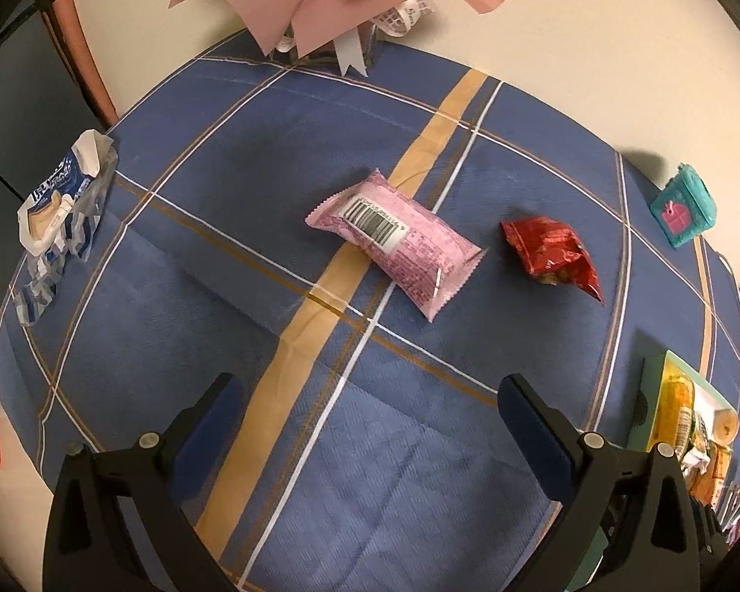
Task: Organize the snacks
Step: 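Move both open tools back toward the pink and red packets, then grasp the pink packet with left tool while right tool grasps the red Rolls Kiss packet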
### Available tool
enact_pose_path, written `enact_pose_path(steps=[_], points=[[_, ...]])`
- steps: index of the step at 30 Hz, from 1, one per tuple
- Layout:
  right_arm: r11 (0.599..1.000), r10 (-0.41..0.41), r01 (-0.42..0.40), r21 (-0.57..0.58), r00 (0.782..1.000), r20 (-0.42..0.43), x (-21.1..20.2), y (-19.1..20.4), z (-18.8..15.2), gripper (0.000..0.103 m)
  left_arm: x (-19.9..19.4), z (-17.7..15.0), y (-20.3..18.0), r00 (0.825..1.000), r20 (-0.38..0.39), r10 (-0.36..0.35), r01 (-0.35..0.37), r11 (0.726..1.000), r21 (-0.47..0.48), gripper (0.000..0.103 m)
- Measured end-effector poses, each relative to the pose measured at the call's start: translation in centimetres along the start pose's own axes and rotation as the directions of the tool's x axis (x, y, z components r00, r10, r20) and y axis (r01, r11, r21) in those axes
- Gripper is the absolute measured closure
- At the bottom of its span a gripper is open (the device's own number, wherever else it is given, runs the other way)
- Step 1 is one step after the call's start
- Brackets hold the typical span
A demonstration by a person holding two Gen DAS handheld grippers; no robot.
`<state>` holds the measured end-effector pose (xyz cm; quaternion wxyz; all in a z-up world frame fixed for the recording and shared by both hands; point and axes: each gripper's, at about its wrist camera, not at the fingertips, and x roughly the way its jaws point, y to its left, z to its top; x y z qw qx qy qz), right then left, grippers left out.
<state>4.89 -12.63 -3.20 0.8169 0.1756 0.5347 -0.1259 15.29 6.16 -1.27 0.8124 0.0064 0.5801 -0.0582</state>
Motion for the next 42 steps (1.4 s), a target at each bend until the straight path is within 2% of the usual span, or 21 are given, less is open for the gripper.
enact_pose_path(steps=[6,13,16,22,31,34,42], points=[[1.0,-0.014,0.015,-0.018,1.0,0.017,0.3,0.4,0.9,0.0,0.7,1.1,0.8,1.0,0.008,-0.014,0.014,1.0,-0.021,0.001],[1.0,0.012,-0.009,-0.021,0.99,0.143,-0.9,1.1,3.4,0.0,1.3,2.9,0.9,0.997,0.045,-0.062,0.064,0.997,-0.043,0.001],[0.999,0.043,-0.041,-0.019,0.986,0.161,-0.7,1.2,4.5,0.0,1.7,3.7,0.9,0.994,0.065,-0.087,0.09,0.994,-0.056,0.001],[0.993,0.109,-0.114,0.023,0.981,0.159,0.9,1.1,7.5,0.0,3.2,4.9,1.0,0.989,0.089,-0.117,0.126,0.987,-0.104,0.0],[0.975,0.202,-0.212,0.063,0.969,0.145,3.6,1.7,12.0,0.0,5.9,5.9,0.9,0.993,0.077,-0.087,0.096,0.988,-0.125,0.001],[0.968,0.228,-0.238,0.078,0.967,0.117,5.1,2.1,12.7,0.0,6.5,6.2,0.7,0.995,0.071,-0.071,0.08,0.989,-0.124,0.001],[0.964,0.249,-0.252,0.083,0.967,0.047,8.4,3.0,13.4,0.001,7.9,6.8,-0.7,0.995,0.055,-0.089,0.094,0.991,-0.093,0.001]])
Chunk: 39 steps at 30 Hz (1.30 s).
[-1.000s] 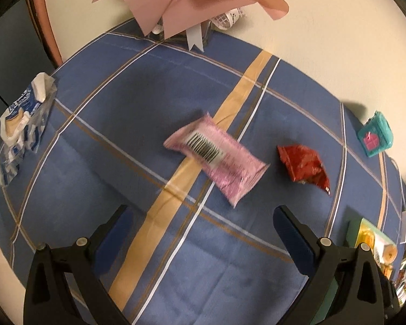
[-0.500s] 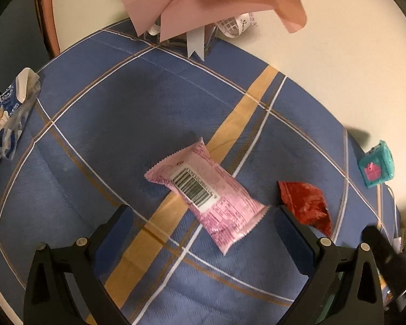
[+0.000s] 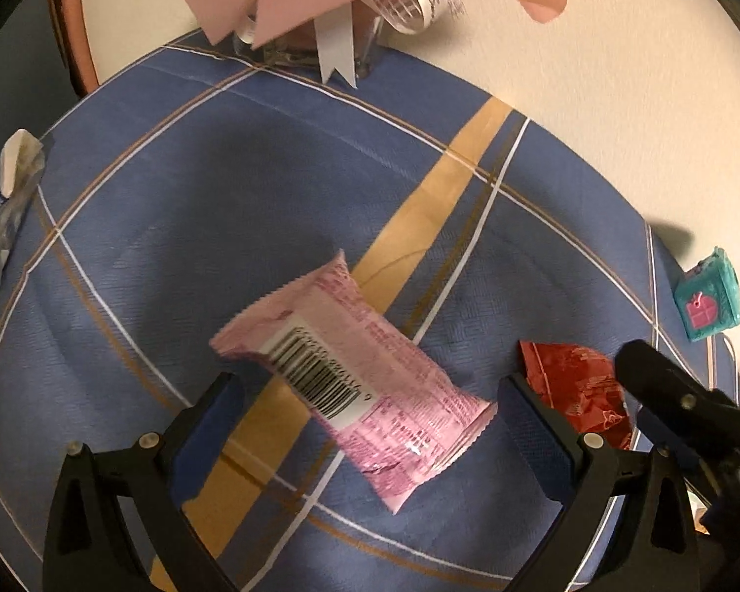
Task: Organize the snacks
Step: 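Grasp the pink packet with left tool while right tool grasps the red Rolls Kiss packet, then carry both packets into the white tray and open both tools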
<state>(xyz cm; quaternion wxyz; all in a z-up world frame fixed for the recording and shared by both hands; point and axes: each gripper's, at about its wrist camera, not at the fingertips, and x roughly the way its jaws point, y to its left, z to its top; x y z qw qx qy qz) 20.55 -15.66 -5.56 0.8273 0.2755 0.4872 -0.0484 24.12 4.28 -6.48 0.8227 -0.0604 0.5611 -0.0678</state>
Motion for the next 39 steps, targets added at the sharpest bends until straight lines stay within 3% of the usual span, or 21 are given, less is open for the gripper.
enact_pose_path(steps=[2,4,6,9,10,12,15,26,33,39], points=[[1.0,0.011,-0.011,0.011,1.0,-0.017,0.8,-0.1,0.0,0.006,0.3,0.0,0.0,1.0,-0.004,0.0,0.0,1.0,-0.001,0.003],[1.0,0.018,-0.017,0.022,0.999,-0.029,1.3,-0.3,-0.1,0.018,0.5,0.1,0.0,1.0,-0.006,-0.004,0.004,1.0,-0.011,0.015],[1.0,0.015,-0.014,0.02,0.999,-0.042,1.8,-0.3,-0.2,0.023,0.7,0.2,0.0,1.0,-0.005,-0.005,0.005,1.0,-0.014,0.02],[1.0,0.01,-0.009,0.026,0.999,-0.041,2.1,-0.5,-0.4,0.035,0.6,0.1,0.0,1.0,0.002,0.0,0.0,1.0,-0.013,0.035],[0.999,0.014,-0.013,0.029,0.999,-0.043,2.1,-0.5,-0.4,0.036,0.5,0.1,0.0,1.0,0.006,0.003,-0.002,1.0,-0.014,0.045],[0.999,0.026,-0.024,0.028,0.999,-0.048,2.0,-0.6,-0.5,0.038,0.4,0.1,0.0,1.0,0.008,0.002,-0.002,1.0,-0.015,0.055],[0.999,0.042,-0.04,0.034,0.998,-0.05,1.7,-0.8,-0.8,0.041,0.2,0.0,-0.1,1.0,0.011,0.003,-0.003,1.0,-0.007,0.061],[0.998,0.045,-0.043,0.041,0.998,-0.04,-1.2,-1.3,-2.6,0.042,-1.0,-1.7,-0.5,0.999,-0.034,-0.027,0.026,0.999,-0.032,0.064],[0.998,0.034,-0.033,0.057,0.999,-0.022,-4.8,-2.5,-4.5,0.042,-4.0,-3.3,-1.2,0.996,-0.049,-0.08,0.077,0.996,-0.05,0.064],[0.998,0.017,-0.018,0.053,1.0,0.013,-8.4,-3.1,-6.2,0.042,-6.4,-5.1,-1.9,0.997,-0.049,-0.064,0.064,0.998,-0.012,0.064]])
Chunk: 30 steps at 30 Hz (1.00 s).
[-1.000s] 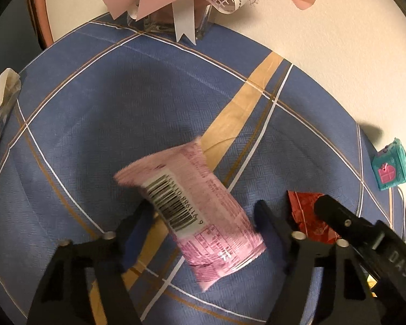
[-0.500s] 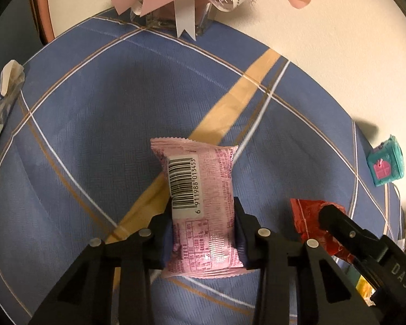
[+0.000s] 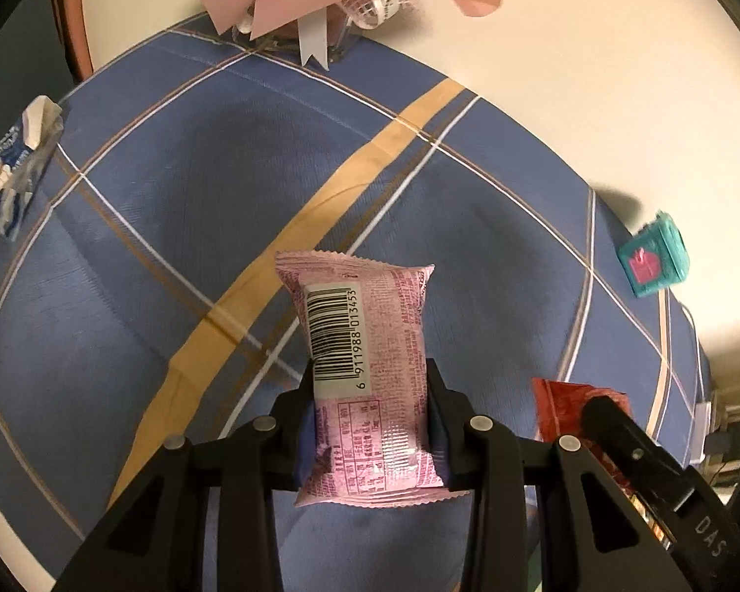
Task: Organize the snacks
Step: 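Carry both packets into the white tray and open both tools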
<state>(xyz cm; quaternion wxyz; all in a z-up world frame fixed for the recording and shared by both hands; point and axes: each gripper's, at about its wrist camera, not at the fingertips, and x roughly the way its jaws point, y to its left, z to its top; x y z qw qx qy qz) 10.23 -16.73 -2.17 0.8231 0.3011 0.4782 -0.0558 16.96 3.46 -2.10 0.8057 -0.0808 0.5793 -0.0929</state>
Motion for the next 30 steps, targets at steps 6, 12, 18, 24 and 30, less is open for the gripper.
enact_pose_path(steps=[6,12,18,24,30], points=[[0.998,-0.047,0.049,-0.044,0.997,0.059,-3.6,-0.3,-2.2,0.043,-2.4,-1.4,-0.5,1.0,0.024,-0.001,0.001,1.0,0.025,0.064],[0.991,-0.098,0.106,-0.076,0.99,0.104,-6.1,-0.6,-4.0,0.042,-3.9,-3.6,-1.9,0.999,0.034,-0.007,0.004,0.997,0.071,0.064],[0.977,-0.166,0.183,-0.11,0.975,0.149,-8.4,-1.2,-5.7,0.042,-5.0,-5.4,-3.6,0.999,0.048,-0.001,-0.005,0.993,0.118,0.064],[0.97,-0.198,0.22,-0.105,0.962,0.186,-11.1,-2.7,-7.1,0.042,-5.6,-7.6,-5.9,0.999,0.049,-0.005,-0.004,0.983,0.181,0.064],[0.974,-0.203,0.218,-0.054,0.958,0.203,-14.2,-5.8,-8.2,0.042,-6.6,-10.1,-8.9,0.998,0.06,-0.026,0.01,0.966,0.258,0.064]])
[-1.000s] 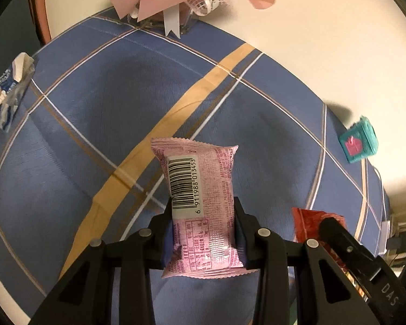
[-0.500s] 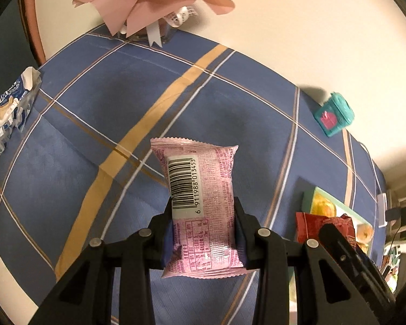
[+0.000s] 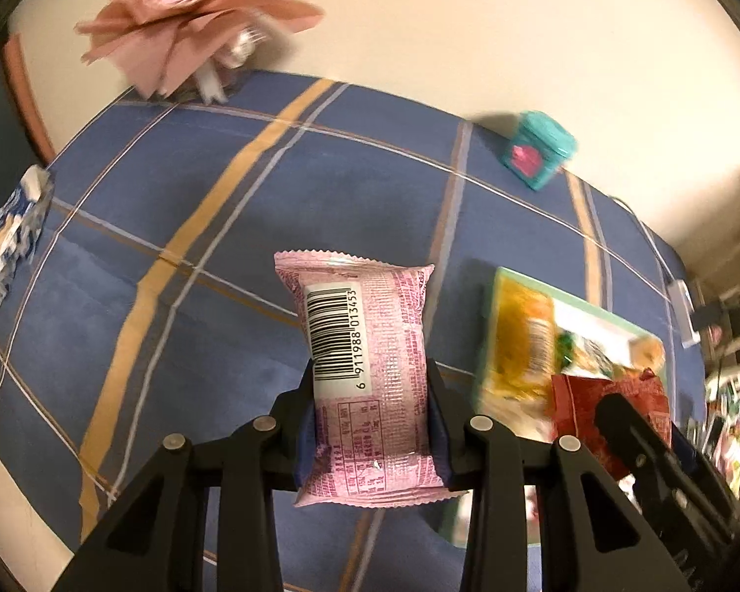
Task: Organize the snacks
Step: 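Carry both packets into the white tray and open both tools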
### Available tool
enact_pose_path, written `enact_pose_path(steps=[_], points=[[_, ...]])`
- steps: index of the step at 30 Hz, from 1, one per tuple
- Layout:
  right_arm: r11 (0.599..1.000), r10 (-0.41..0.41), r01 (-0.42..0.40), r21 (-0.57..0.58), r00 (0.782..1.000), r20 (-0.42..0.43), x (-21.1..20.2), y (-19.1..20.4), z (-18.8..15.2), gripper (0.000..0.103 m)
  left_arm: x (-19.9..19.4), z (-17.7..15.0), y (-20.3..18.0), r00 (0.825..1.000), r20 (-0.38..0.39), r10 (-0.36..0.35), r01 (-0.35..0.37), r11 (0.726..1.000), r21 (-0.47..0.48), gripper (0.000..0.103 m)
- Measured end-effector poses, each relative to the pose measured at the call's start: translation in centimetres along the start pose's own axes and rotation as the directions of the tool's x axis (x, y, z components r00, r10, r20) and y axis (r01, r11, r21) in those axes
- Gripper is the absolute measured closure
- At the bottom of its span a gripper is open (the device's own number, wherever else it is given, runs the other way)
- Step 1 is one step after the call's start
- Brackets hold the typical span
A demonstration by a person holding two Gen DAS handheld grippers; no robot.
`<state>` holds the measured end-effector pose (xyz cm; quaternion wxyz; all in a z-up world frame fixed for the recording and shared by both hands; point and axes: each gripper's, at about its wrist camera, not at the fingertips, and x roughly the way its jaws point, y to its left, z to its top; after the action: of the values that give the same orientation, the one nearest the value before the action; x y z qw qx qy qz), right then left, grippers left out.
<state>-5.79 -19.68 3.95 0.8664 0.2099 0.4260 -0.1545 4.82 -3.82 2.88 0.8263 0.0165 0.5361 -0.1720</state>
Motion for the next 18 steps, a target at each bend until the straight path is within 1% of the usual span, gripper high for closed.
enact_pose_path(steps=[3,5,10,13,18], points=[[0.998,-0.022,0.021,0.055,1.0,0.009,-1.0,-2.9,0.0,0.042,-0.5,-1.1,-2.7,1.0,0.008,-0.006,0.006,0.997,0.074,0.064],[0.994,-0.052,0.05,0.097,0.999,0.014,-1.7,-5.3,0.0,0.042,-0.7,-1.7,-4.3,1.0,0.008,-0.02,0.019,0.993,0.113,0.064],[0.984,-0.097,0.093,0.155,0.995,0.02,-3.1,-9.5,-0.1,0.042,-0.8,-3.4,-8.7,0.999,-0.008,-0.049,0.05,0.975,0.218,0.064],[0.979,-0.105,0.102,0.179,0.994,0.011,-3.5,-11.2,-0.4,0.042,-0.4,-4.5,-11.1,0.998,-0.026,-0.054,0.059,0.959,0.276,0.064],[0.975,-0.106,0.104,0.194,0.994,0.001,-3.8,-12.3,-0.8,0.042,0.3,-5.7,-13.5,0.997,-0.052,-0.053,0.068,0.941,0.333,0.064]])
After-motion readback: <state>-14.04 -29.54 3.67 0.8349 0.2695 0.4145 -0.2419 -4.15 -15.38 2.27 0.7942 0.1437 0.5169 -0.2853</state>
